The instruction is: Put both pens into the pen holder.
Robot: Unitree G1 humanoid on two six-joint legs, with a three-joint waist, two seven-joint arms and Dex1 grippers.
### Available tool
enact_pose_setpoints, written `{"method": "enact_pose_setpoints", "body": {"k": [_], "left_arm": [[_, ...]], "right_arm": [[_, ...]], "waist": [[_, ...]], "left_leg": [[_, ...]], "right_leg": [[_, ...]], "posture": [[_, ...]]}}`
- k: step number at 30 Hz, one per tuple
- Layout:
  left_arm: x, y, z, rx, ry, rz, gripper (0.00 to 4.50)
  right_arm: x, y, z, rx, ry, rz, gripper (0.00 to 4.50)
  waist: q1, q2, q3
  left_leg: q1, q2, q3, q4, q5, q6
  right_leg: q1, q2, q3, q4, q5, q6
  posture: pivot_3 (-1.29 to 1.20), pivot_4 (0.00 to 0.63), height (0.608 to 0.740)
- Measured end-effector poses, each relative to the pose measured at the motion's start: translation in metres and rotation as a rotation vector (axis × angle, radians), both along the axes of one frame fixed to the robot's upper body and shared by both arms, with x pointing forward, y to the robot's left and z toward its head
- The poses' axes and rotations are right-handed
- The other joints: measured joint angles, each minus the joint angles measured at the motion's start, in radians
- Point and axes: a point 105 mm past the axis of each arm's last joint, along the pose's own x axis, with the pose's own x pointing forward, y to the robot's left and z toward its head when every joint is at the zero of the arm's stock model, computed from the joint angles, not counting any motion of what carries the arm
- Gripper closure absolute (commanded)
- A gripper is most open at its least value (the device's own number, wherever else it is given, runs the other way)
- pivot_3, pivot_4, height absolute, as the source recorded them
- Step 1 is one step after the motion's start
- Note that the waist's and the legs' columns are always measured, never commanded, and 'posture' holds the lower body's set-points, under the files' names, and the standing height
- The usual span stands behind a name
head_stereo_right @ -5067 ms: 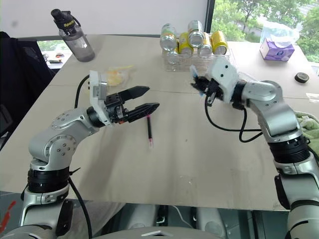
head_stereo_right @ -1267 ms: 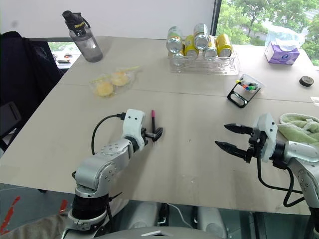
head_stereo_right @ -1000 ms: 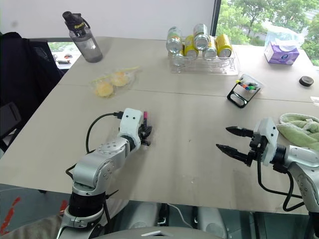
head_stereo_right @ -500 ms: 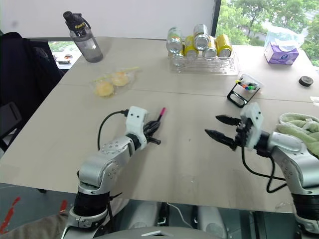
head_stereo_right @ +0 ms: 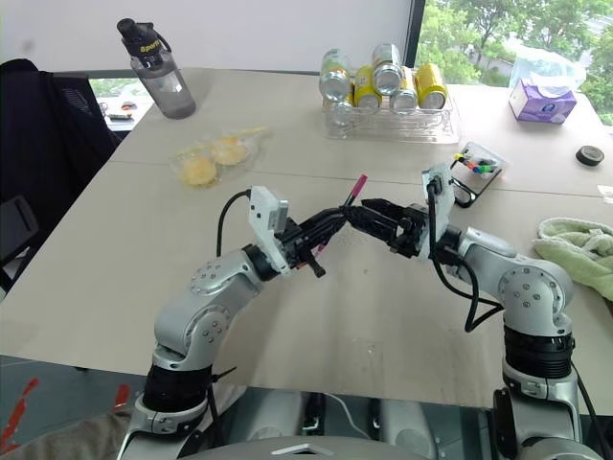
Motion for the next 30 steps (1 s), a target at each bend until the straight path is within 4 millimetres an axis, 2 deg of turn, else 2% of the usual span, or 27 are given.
{"method": "enact_pose_setpoints", "body": {"k": [3, 6, 12, 13, 18, 22, 25, 27, 29, 30], "left_arm": [[-0.004, -0.006, 0.001, -0.016, -0.002, -0.038, 4.44], [-0.006, -0.008, 0.001, -0.017, -0.002, -0.055, 4.50], [-0.009, -0.009, 0.003, -0.020, -0.014, -0.079, 4.50], [-0.009, -0.009, 0.003, -0.019, -0.012, -0.080, 4.50], [-0.008, -0.009, -0.002, 0.005, 0.003, -0.076, 2.22], [0.002, -0.001, -0.007, 0.102, -0.013, -0.015, 0.50], [0.018, 0.011, -0.003, 0.228, -0.058, 0.086, 0.50], [0.023, 0.015, 0.002, 0.256, -0.077, 0.120, 0.50], [0.025, 0.009, 0.009, 0.236, -0.062, 0.122, 0.50], [0.025, 0.007, 0.013, 0.221, -0.064, 0.120, 0.50]], "right_arm": [[0.001, 0.001, 0.000, -0.001, 0.004, -0.004, 0.74], [0.002, 0.003, 0.003, 0.005, -0.005, -0.005, 1.55], [0.004, 0.003, 0.007, 0.011, -0.021, -0.013, 4.19], [0.003, 0.004, 0.007, 0.013, -0.023, -0.008, 4.48], [0.003, 0.004, 0.007, -0.001, -0.039, -0.014, 4.48], [0.015, -0.004, 0.015, -0.088, -0.163, -0.111, 4.48], [0.033, -0.023, 0.037, -0.308, -0.460, -0.247, 4.48], [0.035, -0.029, 0.054, -0.375, -0.632, -0.289, 4.48], [0.041, -0.034, 0.063, -0.487, -0.821, -0.330, 4.48], [0.044, -0.037, 0.065, -0.522, -0.863, -0.348, 4.48]], "waist": [[-0.002, 0.000, 0.000], [-0.005, 0.000, 0.000], [-0.004, 0.000, 0.000], [-0.005, 0.000, 0.000], [-0.005, 0.000, 0.000], [-0.005, 0.000, 0.000], [-0.003, 0.001, 0.001], [-0.002, 0.001, 0.001], [-0.001, 0.000, 0.001], [0.000, 0.000, 0.001]], "left_leg": [[0.000, 0.000, 0.000, 0.000, 0.000, 0.000], [0.000, 0.000, 0.000, 0.000, 0.000, 0.000], [0.000, 0.000, 0.000, 0.000, 0.000, 0.000], [0.000, 0.000, 0.000, 0.000, 0.000, 0.000], [0.000, 0.000, 0.000, 0.000, 0.000, 0.000], [0.000, 0.000, 0.000, 0.000, 0.000, 0.000], [-0.001, 0.000, 0.000, 0.000, 0.000, 0.000], [-0.001, 0.000, 0.000, -0.001, 0.000, 0.000], [-0.002, 0.000, 0.000, -0.001, 0.001, -0.002], [-0.003, 0.000, 0.000, -0.001, 0.002, -0.004]], "right_leg": [[0.000, 0.000, 0.000, 0.000, 0.000, 0.000], [0.000, 0.001, 0.000, 0.000, 0.000, 0.000], [0.000, 0.001, 0.000, 0.000, 0.000, 0.000], [0.000, 0.001, 0.000, 0.000, 0.000, 0.000], [0.000, 0.001, 0.000, 0.000, 0.000, 0.000], [-0.001, 0.001, 0.000, 0.000, 0.000, 0.000], [-0.002, 0.002, 0.000, -0.001, 0.000, 0.001], [-0.002, 0.002, 0.000, -0.001, -0.001, 0.001], [-0.002, 0.001, 0.000, -0.001, -0.001, 0.002], [-0.003, 0.001, 0.000, -0.001, -0.001, 0.002]], "posture": [[0.00, 0.150, 0.740], [0.00, 0.150, 0.740], [0.00, 0.150, 0.740], [0.00, 0.150, 0.740], [0.00, 0.150, 0.740], [0.00, 0.150, 0.740], [0.00, 0.150, 0.740], [0.00, 0.150, 0.740], [0.00, 0.150, 0.740], [0.00, 0.150, 0.740]]}}
